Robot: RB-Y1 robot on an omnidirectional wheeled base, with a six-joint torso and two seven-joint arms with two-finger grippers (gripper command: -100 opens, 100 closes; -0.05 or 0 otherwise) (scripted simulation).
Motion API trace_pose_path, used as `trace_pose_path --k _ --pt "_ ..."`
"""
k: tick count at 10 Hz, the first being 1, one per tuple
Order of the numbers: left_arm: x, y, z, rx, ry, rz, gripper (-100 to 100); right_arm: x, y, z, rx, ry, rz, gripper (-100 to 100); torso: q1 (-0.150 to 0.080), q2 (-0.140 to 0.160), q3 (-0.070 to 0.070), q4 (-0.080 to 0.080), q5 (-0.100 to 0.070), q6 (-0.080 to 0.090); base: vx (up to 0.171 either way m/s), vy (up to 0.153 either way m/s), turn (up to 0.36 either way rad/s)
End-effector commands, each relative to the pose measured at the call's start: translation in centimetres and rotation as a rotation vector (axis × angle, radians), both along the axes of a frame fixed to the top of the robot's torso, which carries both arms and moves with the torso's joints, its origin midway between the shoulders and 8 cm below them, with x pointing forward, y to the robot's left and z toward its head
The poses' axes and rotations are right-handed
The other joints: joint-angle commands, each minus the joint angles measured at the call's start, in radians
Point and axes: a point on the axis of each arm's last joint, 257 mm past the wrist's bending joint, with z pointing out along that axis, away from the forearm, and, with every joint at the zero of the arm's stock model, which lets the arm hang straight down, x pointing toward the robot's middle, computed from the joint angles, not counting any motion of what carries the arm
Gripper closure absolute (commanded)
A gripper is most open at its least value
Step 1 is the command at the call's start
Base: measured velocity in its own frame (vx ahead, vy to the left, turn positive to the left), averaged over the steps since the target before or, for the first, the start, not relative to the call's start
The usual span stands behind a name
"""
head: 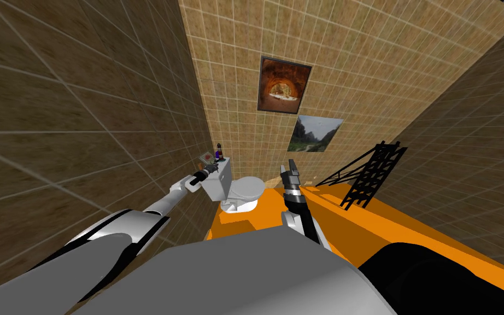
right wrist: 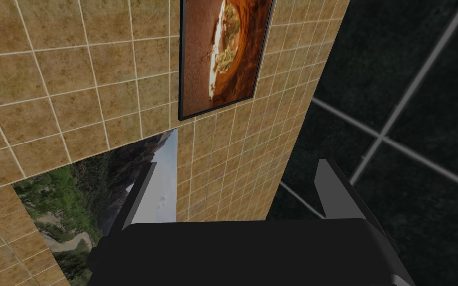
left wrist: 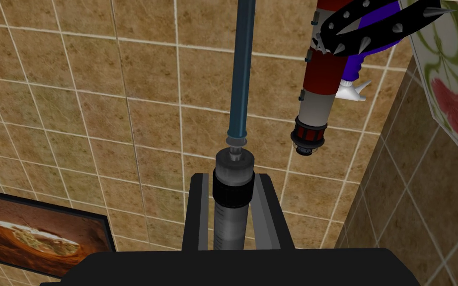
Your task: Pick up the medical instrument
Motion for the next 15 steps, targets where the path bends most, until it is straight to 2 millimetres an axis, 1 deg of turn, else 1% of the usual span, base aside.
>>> trace_pose_path --k 1,2,3,5,6,7,8,9,10,11,12,13,14,15 --pt "-0.5 -0.6 -0.1 -0.003 -0.003 -0.012 100 0.0 0.0 0.0 0.000 0.000 0.000 0 0.000 0.000 0.000 0.000 0.000 0.000 0.023 0.002 0.000" --pt "-0.4 -0.9 0.3 -0.003 -0.010 -0.018 100 0.0 0.0 0.0 0.000 0.000 0.000 0 0.000 0.001 0.000 -0.001 0.001 0.001 -0.011 0.004 -0.014" --pt "-1.2 1.6 -0.2 -0.011 0.001 0.015 100 0.0 0.0 0.0 0.000 0.000 0.000 0 0.000 0.002 0.000 -0.001 0.001 0.002 0.086 -0.032 0.025" --pt "-2.7 0.9 -1.6 -0.016 0.008 -0.004 100 0.0 0.0 0.0 0.000 0.000 0.000 0 0.000 -0.005 -0.004 -0.003 0.001 0.000 0.089 -0.026 0.038" --pt "-2.6 0.2 -0.6 -0.017 -0.011 -0.019 100 0.0 0.0 0.0 0.000 0.000 0.000 0 0.001 -0.003 -0.004 -0.005 0.002 0.001 0.007 0.006 0.003" --pt "-3.5 2.2 -0.6 -0.022 -0.009 0.005 100 0.0 0.0 0.0 0.000 0.000 0.000 0 0.001 -0.001 -0.003 -0.005 0.003 0.002 0.088 -0.016 0.026" --pt "-4.3 1.4 -0.6 -0.025 -0.017 -0.014 100 0.0 0.0 0.0 0.000 0.000 0.000 0 0.001 -0.005 -0.004 -0.005 0.002 0.000 0.115 -0.030 0.057" --pt "-4.9 1.2 -1.2 -0.026 -0.013 -0.021 100 0.0 0.0 0.0 0.000 0.000 0.000 0 0.000 -0.006 -0.006 -0.006 0.002 0.001 0.048 -0.020 0.004" --pt "-5.0 1.2 -1.2 -0.027 -0.013 -0.021 100 0.0 0.0 0.0 0.000 0.000 0.000 0 0.000 -0.004 -0.005 -0.006 0.003 0.002 0.000 0.000 0.000" --pt "-5.7 3.1 -0.9 -0.026 -0.014 0.003 100 0.0 0.0 0.0 0.000 0.000 0.000 0 0.000 -0.002 -0.005 -0.007 0.004 0.003 0.070 -0.018 0.037" --pt "-6.6 2.4 -1.1 -0.029 -0.018 -0.014 100 0.0 0.0 0.0 0.000 0.000 0.000 0 0.000 -0.004 -0.006 -0.008 0.004 0.002 0.087 -0.031 0.051" --pt "-7.4 2.4 -1.8 -0.030 -0.009 -0.018 100 0.0 0.0 0.0 0.000 0.000 0.000 0 -0.001 -0.006 -0.007 -0.009 0.004 0.002 0.053 -0.022 0.004" --pt "-7.5 2.0 -1.5 -0.031 -0.015 -0.024 100 0.0 0.0 0.0 0.000 0.000 0.000 0 -0.001 -0.005 -0.007 -0.010 0.005 0.003 0.024 -0.004 0.005" --pt "-8.3 3.9 -1.2 -0.026 -0.016 -0.002 100 0.0 0.0 0.0 0.000 0.000 0.000 0 -0.001 -0.004 -0.007 -0.011 0.006 0.005 0.075 -0.015 0.032"
